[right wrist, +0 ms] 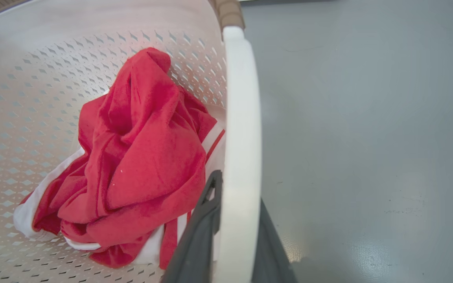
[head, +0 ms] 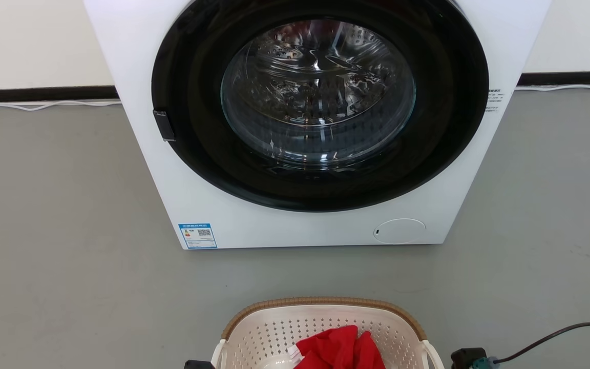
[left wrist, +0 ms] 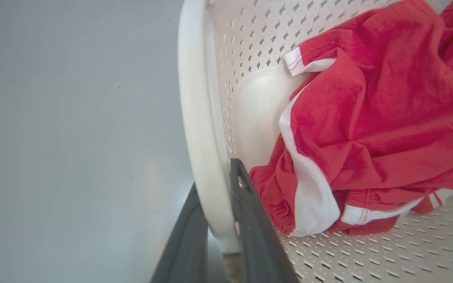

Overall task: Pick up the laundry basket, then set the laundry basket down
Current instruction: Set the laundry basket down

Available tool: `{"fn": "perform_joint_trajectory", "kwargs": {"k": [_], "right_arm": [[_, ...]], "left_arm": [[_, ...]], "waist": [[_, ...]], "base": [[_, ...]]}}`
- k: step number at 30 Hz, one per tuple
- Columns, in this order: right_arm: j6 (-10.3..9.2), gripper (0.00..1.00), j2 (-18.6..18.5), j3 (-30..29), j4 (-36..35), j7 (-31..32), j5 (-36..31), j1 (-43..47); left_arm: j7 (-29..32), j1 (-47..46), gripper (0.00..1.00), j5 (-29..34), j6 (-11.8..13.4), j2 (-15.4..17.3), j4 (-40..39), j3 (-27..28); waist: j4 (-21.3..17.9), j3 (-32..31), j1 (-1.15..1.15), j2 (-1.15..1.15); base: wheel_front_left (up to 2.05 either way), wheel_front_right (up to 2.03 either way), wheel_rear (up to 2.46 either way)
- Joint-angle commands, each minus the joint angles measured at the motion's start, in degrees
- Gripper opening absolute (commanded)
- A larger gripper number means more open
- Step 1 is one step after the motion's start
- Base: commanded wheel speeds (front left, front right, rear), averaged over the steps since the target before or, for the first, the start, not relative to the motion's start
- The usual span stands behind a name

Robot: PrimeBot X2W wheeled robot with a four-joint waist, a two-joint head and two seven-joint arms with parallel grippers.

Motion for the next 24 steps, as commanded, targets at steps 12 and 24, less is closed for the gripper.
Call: {"fn": "perform_joint_trajectory", "kwargs": {"k": [12,24], "right_arm": [[0.45,0.00,-0.3,2.7,-0.2,-1.9,1.0,-6.2],[0.45,0.00,-0.3,-0.5,-0.1,-3.1,-4.0,-16.7]], "left_arm": [[-1.9,-4.9,0.00,-1.0,1.3,2.3,0.3,1.2],[-3.7,-14.9,0.00,-1.0,1.4,2.3,0.3,1.6]], "waist": [[0.2,4.7,0.00,0.00],[0.9,17.0,0.00,0.00]], "base": [[0.00,0.00,0.00],[0.00,0.00,0.00]]}}
